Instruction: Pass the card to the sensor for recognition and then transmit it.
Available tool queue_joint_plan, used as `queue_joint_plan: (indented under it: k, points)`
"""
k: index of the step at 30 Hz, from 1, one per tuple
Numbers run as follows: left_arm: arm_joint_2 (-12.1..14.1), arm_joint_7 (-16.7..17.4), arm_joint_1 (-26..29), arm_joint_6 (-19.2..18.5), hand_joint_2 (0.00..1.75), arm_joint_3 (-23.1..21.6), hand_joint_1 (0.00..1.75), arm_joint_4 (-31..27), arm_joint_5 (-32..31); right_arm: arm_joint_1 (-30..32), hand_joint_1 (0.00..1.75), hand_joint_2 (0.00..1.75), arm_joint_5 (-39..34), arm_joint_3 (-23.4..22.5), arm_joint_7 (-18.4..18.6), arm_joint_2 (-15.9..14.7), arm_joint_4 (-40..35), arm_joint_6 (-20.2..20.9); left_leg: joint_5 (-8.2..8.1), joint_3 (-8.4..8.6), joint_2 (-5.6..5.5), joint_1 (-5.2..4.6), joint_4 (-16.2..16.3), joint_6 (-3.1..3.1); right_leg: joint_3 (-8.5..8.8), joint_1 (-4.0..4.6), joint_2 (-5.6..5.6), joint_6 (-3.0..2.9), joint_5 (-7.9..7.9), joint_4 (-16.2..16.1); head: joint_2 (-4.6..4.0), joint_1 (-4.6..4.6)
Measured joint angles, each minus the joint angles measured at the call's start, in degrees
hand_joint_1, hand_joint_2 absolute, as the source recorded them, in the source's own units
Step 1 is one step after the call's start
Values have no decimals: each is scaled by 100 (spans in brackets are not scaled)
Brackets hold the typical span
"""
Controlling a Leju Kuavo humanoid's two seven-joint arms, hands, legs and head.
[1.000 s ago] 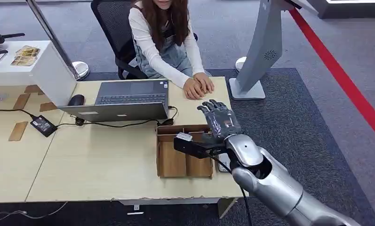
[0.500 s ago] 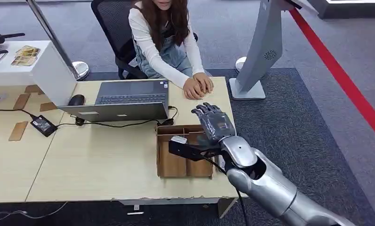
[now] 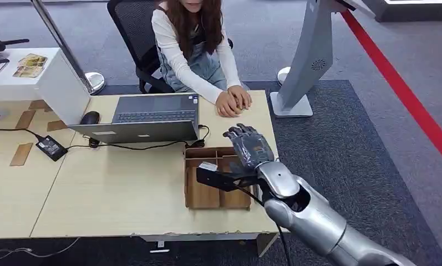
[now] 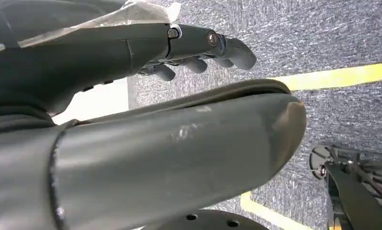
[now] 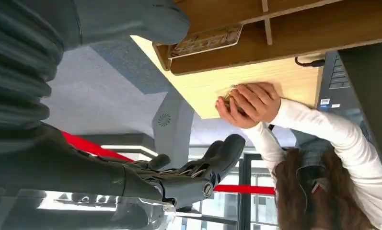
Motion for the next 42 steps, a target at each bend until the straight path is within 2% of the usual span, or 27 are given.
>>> queue_joint_plan:
  k: [18, 25, 42]
  points:
    - [-7, 15, -1, 0, 0, -2, 0, 0, -70, -6, 54, 175, -79, 57, -66, 87, 264, -42, 0, 0, 0, 0, 0, 0, 0, 0, 0, 0, 0, 0, -2, 0]
    - [-7, 52, 0, -15, 0, -2, 0, 0, -70, -1, 72, 175, -107, 61, -109, 111, 380, -76, 0, 0, 0, 0, 0, 0, 0, 0, 0, 0, 0, 0, -2, 0]
    - [0, 52, -2, -15, 0, 0, 0, 0, -15, 3, 72, 175, -109, 61, -133, 155, 660, -175, 0, 0, 0, 0, 0, 0, 0, 0, 0, 0, 0, 0, -2, 0]
